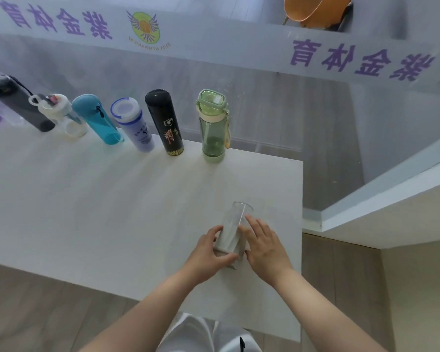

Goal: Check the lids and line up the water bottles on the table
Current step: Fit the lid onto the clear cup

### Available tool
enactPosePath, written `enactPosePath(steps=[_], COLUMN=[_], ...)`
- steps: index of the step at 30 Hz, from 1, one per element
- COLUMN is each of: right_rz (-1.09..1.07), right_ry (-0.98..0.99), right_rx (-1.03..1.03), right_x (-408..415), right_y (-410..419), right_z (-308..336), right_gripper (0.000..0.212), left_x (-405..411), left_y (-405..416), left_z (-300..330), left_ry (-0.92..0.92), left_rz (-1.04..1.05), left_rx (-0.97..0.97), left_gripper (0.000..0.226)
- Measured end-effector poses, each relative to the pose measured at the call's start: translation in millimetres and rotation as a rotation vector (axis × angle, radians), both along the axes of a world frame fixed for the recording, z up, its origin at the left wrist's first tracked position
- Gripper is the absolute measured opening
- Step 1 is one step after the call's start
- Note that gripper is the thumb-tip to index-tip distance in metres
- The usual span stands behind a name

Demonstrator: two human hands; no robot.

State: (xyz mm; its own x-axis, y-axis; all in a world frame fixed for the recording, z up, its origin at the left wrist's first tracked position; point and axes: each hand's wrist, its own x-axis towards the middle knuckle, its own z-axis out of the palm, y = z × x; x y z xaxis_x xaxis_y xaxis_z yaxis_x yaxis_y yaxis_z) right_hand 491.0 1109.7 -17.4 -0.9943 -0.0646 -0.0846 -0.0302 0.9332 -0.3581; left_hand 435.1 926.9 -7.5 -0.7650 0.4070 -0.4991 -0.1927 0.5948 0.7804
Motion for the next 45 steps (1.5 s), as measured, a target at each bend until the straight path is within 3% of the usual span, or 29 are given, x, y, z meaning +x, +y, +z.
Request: enactPosePath(steps=[11, 18, 24, 27, 33, 38, 42, 45], right_rz=[0.014, -0.113, -0.220, -0.269, -0.343, -0.439, -0.484, -0.530], right_ry=[0.066, 0.150, 0.075, -0.001, -0.163, -0.160, -0.067, -0.006], right_rx=[0.032, 0.013, -0.174, -0.385, -0.736, -0.759, -0.726, -0.770], right_x=[51.6, 74.1, 89.0, 88.0, 89.4, 95.5, 97.9, 84.0], right_y=[6.7, -0.4, -3.6, 5.8, 10.7, 11.5, 6.3, 4.6], right_z=[-8.7, -7.0, -3.0, 2.1, 8.3, 9.2, 7.7, 10.2], right_gripper=[0.095, 0.070, 0.073, 0.070, 0.068, 0.064, 0.079, 0.077], left_x=[36.8, 39.6, 34.7, 33.9, 44.1, 47.7, 50.4, 44.5], left_y=[-11.4, -14.6, -10.2, -5.6, 14.8, 32.7, 39.8, 50.0], left_z=[18.9, 45.2, 59.8, 64.3, 60.1, 58.1, 52.3, 51.3], left_ry=[0.212, 0.270, 0.243, 0.281, 0.347, 0.396, 0.419, 0.423], left_rz=[-0.277, -0.318, -0.347, -0.373, -0.506, -0.420, -0.337, -0.278], left_rx=[-0.144, -0.137, -0.019, 0.028, 0.081, 0.120, 0.121, 0.131], left_gripper=[0.081, 0.084, 0.073, 0.068, 0.095, 0.076, 0.075, 0.074])
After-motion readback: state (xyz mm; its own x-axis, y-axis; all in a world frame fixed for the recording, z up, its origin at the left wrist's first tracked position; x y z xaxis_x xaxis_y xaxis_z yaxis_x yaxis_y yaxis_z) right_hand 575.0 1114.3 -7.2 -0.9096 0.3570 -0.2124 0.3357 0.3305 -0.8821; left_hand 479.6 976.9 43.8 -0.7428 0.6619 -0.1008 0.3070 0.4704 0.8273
